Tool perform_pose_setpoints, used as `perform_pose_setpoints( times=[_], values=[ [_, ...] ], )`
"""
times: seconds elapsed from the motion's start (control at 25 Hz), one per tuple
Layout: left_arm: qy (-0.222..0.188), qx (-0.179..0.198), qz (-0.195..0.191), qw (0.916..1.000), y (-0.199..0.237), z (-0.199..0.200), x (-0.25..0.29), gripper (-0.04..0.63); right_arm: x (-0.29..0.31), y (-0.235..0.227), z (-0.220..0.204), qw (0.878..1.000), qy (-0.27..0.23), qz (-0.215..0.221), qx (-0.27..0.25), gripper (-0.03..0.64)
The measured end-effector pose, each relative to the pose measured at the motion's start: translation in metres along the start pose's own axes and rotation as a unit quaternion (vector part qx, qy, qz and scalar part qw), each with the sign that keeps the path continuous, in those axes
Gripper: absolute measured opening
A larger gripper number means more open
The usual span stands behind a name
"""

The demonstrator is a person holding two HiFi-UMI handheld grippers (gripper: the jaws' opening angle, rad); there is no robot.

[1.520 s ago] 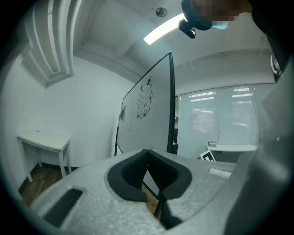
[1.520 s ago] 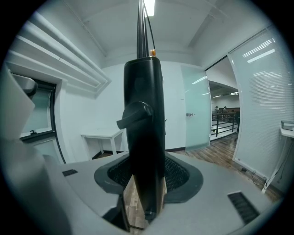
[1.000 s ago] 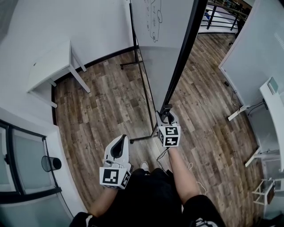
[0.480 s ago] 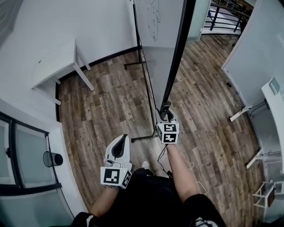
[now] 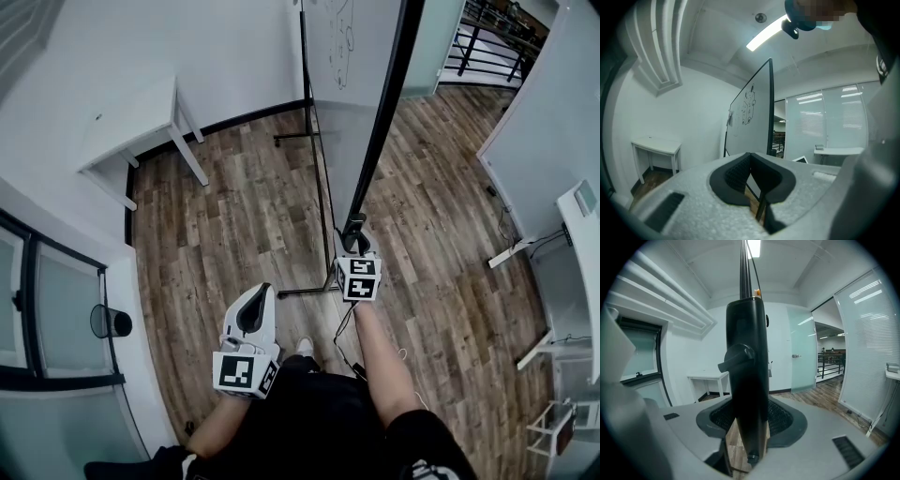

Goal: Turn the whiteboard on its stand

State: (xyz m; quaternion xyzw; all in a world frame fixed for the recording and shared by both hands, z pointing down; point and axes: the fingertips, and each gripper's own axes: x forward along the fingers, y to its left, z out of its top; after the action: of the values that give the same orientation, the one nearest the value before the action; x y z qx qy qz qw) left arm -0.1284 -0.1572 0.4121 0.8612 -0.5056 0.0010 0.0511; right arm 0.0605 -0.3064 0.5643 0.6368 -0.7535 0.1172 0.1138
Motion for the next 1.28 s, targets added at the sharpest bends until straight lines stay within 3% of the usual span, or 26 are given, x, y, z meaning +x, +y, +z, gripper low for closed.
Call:
perform_pose_setpoints(
  times=[0.64, 1.0, 1.16, 1.28],
  values=[
    [-0.003, -0.007, 0.018, 0.9998, -0.021, 0.002, -0.031, 0.012, -0.025, -0.006, -0.007, 1.000, 0.000, 0.007, -0.004, 0.190],
    [-0.005, -0.001, 0.007, 1.0000, -0.041, 0.000, -0.050, 0.012, -0.067, -0.015, -0.022, 1.000, -0.005, 0.010, -0.005, 0.190],
    [-0.007, 0.014, -0.001, 0.9999, -0.070, -0.006, -0.054, 0.012, -0.089, -0.032, -0.036, 1.000, -0.008, 0.013, -0.004, 0.190],
    [-0.008, 0.003, -0.001, 1.0000, -0.074, -0.007, -0.065, 0.012, -0.101, -0.029, -0.036, 1.000, -0.008, 0.011, -0.005, 0.190]
  ],
)
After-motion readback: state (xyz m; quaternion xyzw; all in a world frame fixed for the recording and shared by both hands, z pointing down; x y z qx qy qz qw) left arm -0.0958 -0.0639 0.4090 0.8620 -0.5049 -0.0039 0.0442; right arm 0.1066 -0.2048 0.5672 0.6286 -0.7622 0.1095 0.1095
